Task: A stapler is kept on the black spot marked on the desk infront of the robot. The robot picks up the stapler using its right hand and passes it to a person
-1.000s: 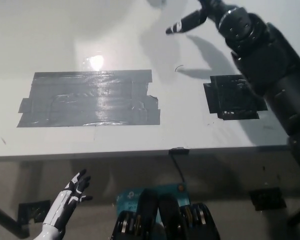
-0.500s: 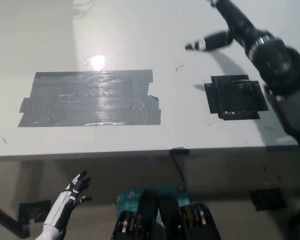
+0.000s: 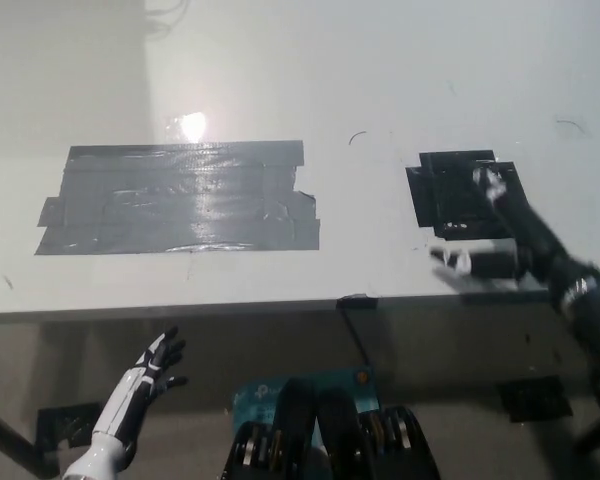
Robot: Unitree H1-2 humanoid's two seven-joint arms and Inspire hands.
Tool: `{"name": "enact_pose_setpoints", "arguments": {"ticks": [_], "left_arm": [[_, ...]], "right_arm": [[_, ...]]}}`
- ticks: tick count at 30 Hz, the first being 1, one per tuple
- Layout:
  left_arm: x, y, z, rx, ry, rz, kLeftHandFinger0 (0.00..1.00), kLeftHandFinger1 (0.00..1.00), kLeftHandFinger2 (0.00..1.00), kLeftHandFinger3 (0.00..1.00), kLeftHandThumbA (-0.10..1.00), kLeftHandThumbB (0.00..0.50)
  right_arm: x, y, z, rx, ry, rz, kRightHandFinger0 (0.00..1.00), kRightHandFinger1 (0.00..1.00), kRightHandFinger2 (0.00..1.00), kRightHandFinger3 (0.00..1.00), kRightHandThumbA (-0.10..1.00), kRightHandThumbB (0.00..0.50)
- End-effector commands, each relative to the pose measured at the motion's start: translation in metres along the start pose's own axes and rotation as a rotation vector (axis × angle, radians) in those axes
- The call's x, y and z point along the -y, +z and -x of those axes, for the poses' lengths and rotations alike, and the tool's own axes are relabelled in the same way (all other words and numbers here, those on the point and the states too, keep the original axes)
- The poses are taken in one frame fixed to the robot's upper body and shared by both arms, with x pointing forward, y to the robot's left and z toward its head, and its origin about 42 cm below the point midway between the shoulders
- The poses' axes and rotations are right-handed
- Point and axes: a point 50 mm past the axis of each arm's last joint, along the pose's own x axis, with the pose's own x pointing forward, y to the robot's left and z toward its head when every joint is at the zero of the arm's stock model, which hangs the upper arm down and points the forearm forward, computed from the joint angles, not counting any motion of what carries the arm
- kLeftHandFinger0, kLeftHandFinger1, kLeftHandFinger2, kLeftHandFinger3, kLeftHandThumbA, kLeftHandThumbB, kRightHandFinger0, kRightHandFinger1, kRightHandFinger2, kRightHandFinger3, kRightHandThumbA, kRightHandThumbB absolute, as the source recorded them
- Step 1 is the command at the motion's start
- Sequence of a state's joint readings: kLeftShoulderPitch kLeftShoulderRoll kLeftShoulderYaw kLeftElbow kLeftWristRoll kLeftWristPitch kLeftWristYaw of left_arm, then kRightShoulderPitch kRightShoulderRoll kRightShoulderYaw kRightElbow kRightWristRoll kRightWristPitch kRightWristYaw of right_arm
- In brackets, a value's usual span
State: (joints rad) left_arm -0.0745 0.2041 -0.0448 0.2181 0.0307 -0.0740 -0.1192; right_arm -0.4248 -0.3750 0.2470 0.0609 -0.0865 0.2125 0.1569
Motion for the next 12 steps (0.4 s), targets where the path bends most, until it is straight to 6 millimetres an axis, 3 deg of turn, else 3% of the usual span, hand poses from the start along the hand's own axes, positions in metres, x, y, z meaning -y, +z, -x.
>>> {"name": "enact_pose_setpoints", "arguments": {"ticks": [1, 3, 4, 6, 7, 9, 10, 12], "left_arm": [[-0.010, 0.035, -0.033, 0.113, -0.003, -0.016, 0.90, 1.00, 1.00, 1.00, 0.98, 0.423], [-0.009, 0.033, -0.032, 0.110, -0.005, -0.016, 0.91, 1.00, 1.00, 1.00, 0.98, 0.442], [-0.008, 0.033, -0.032, 0.109, -0.009, -0.020, 0.92, 1.00, 1.00, 1.00, 0.99, 0.434], [-0.007, 0.032, -0.031, 0.109, -0.010, -0.021, 0.93, 1.00, 1.00, 1.00, 0.99, 0.423], [-0.008, 0.032, -0.031, 0.108, -0.010, -0.021, 0.93, 1.00, 1.00, 1.00, 0.99, 0.421], [-0.007, 0.032, -0.030, 0.110, -0.008, -0.021, 0.92, 1.00, 1.00, 1.00, 0.98, 0.416], [-0.007, 0.032, -0.029, 0.109, -0.009, -0.022, 0.92, 1.00, 1.00, 1.00, 0.98, 0.412], [-0.006, 0.032, -0.028, 0.110, -0.009, -0.024, 0.92, 1.00, 1.00, 1.00, 0.98, 0.413]], "right_arm": [[0.009, 0.156, 0.208, 0.853, -0.309, 0.012, 1.00, 1.00, 1.00, 1.00, 0.77, 0.336], [-0.014, 0.145, 0.211, 0.779, -0.344, -0.071, 1.00, 1.00, 1.00, 1.00, 0.80, 0.306], [-0.025, 0.124, 0.198, 0.704, -0.380, -0.101, 1.00, 1.00, 1.00, 1.00, 0.80, 0.257], [-0.034, 0.106, 0.186, 0.637, -0.398, -0.123, 1.00, 1.00, 1.00, 1.00, 0.77, 0.224], [-0.036, 0.103, 0.184, 0.623, -0.398, -0.131, 1.00, 1.00, 1.00, 1.00, 0.76, 0.219], [-0.047, 0.077, 0.170, 0.516, -0.413, -0.161, 1.00, 1.00, 1.00, 1.00, 0.75, 0.219], [-0.055, 0.060, 0.161, 0.439, -0.434, -0.182, 1.00, 1.00, 1.00, 1.00, 0.66, 0.219], [-0.063, 0.037, 0.147, 0.351, -0.444, -0.221, 1.00, 1.00, 1.00, 1.00, 0.67, 0.215]]}}
